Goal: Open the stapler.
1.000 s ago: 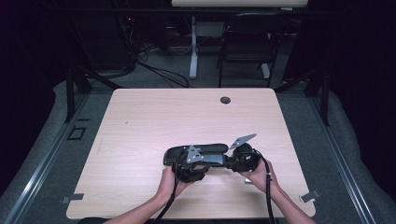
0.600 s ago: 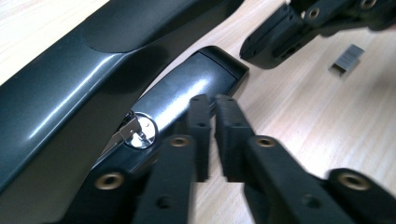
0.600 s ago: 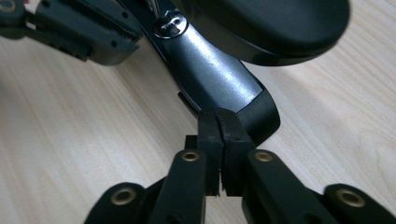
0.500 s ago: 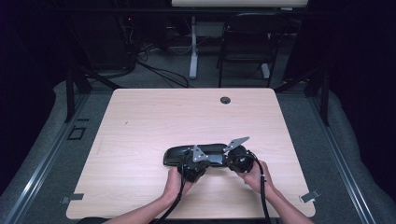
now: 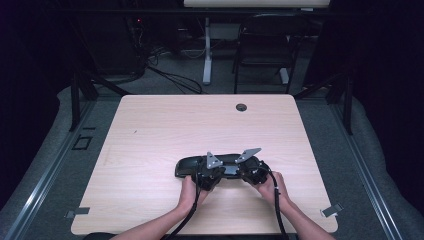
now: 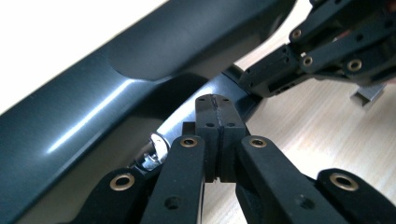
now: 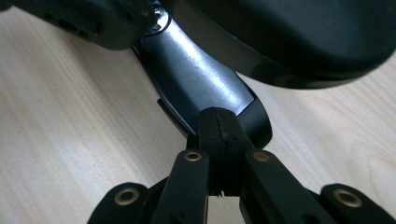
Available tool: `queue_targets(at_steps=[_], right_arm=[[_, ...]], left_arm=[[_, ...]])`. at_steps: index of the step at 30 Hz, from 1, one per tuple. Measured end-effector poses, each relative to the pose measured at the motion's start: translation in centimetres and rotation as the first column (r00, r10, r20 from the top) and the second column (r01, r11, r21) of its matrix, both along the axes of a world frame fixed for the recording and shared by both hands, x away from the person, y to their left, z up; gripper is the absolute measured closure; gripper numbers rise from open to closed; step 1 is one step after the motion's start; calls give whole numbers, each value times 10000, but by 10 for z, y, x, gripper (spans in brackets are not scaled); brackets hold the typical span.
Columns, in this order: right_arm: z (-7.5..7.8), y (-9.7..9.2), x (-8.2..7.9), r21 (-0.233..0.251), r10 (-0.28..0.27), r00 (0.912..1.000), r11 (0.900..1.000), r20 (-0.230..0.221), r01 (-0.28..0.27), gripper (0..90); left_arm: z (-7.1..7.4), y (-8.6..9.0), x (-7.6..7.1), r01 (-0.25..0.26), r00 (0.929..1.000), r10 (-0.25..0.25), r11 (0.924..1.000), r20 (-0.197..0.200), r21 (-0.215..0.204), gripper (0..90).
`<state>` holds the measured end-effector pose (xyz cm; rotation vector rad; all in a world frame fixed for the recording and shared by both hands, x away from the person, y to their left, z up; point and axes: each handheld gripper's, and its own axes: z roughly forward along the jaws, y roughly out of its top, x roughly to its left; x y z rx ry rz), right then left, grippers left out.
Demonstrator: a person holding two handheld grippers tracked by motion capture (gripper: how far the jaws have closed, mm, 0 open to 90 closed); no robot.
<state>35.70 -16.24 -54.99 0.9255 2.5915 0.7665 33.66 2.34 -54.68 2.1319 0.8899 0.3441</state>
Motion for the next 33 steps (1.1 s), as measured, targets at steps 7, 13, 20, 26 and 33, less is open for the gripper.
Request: queue_targets(at_steps=[7,13,20,26,33], right_arm=[[-1,0,-2,41,-26,9998,10000,211,25,900],[-2,4,-8,-262,-114,9983,9996,573,129,900],[-4,4,-8,-82,-469,9965,9988,695,475,895],[-5,6,-11,-49,-660,9933,9978,946,667,896],[-7,3,-11,329,-771,9937,9967,815,747,900]], left_arm=[[-3,-1,2,-98,9999,100,9996,86,-255,900],[-5,-3,3,-191,9996,197,9991,180,-373,900],[-9,-4,3,-397,9988,415,9971,268,-654,900],[-12,-5,3,-582,9976,612,9947,330,-849,900],[-14,-8,3,-640,9967,676,9948,439,-790,900]])
